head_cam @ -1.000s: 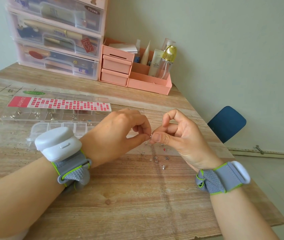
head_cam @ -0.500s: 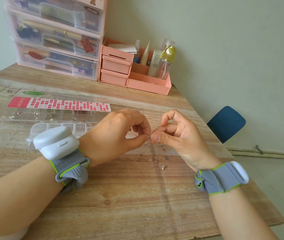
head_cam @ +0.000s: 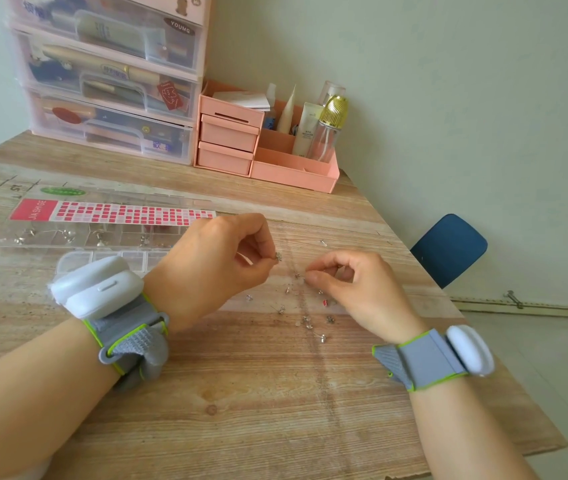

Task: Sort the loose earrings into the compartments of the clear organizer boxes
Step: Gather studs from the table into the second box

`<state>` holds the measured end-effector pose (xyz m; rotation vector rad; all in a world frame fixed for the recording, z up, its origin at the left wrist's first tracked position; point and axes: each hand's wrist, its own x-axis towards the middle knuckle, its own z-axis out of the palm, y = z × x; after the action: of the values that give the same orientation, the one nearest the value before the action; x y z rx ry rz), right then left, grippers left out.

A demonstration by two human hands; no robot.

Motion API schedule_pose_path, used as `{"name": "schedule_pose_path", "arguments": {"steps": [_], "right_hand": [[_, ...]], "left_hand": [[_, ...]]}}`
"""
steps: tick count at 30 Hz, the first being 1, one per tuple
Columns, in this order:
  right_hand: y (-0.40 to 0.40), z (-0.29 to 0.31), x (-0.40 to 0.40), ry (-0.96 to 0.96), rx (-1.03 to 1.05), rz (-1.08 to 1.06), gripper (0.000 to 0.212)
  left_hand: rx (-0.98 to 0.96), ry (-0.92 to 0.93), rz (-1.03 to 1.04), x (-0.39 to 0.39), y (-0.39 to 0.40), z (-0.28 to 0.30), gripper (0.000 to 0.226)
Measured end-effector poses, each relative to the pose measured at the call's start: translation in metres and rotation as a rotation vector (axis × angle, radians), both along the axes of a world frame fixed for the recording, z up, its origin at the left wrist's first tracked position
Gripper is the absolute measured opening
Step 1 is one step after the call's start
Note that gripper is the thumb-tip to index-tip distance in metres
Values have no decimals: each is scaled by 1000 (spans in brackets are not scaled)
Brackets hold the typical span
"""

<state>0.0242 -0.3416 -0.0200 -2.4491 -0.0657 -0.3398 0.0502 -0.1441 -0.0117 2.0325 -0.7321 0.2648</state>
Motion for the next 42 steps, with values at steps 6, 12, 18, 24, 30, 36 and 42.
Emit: {"name": "schedule_pose_path", "arguments": {"steps": [6,12,18,24,30,36,42], "right_hand": [[5,1,0,-7,-97,-21,5],[10,7,-1,-17,338,75,3],[19,19,-8,94,784,330,12],[22,23,-11,122,875,386,11],[26,26,-11,130,899,386,7],[42,33,-11,109,710,441,6],[87,35,-7,102,454,550,9]], "left_hand": [[-4,36,-50,-1,0,2,11],[-99,111,-107,2,2,2,9],[-206,143,-185,3,1,4,5],[-232,107,-250,1,2,5,20],[-206,108,-204,-3,7,10,7],[-51,67,-24,-4,46,30,10],[15,95,125,-8,113,26,14]]}}
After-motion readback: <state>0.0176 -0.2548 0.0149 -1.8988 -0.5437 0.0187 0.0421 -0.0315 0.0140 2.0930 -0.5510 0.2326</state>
